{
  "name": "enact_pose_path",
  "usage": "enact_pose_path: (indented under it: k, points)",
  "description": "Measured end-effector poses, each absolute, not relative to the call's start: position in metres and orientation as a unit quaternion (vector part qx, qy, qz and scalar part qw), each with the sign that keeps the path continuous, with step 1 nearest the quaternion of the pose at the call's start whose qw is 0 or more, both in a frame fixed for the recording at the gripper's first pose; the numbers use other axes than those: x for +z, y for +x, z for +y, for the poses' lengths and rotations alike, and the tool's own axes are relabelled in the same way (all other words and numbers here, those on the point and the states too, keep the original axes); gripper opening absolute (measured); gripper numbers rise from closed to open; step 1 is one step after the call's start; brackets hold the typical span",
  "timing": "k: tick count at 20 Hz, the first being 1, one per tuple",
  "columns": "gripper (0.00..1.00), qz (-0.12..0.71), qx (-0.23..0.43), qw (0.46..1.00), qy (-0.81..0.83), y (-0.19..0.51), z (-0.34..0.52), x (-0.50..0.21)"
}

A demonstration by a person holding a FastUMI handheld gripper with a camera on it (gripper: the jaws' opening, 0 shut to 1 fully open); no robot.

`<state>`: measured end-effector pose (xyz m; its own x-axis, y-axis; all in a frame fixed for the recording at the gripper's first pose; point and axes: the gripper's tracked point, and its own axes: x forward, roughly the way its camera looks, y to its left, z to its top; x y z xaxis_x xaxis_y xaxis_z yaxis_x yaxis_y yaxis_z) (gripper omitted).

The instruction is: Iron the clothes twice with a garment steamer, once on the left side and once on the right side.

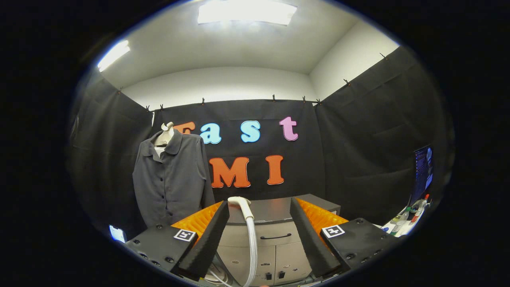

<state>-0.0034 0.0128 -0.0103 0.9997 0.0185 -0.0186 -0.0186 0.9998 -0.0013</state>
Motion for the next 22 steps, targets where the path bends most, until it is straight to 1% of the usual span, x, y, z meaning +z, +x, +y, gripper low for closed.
enact_pose_path:
  k: [22]
  points:
    - [0.99, 0.015, 0.023, 1.0, -0.004, -0.004, 0.026, -0.012]
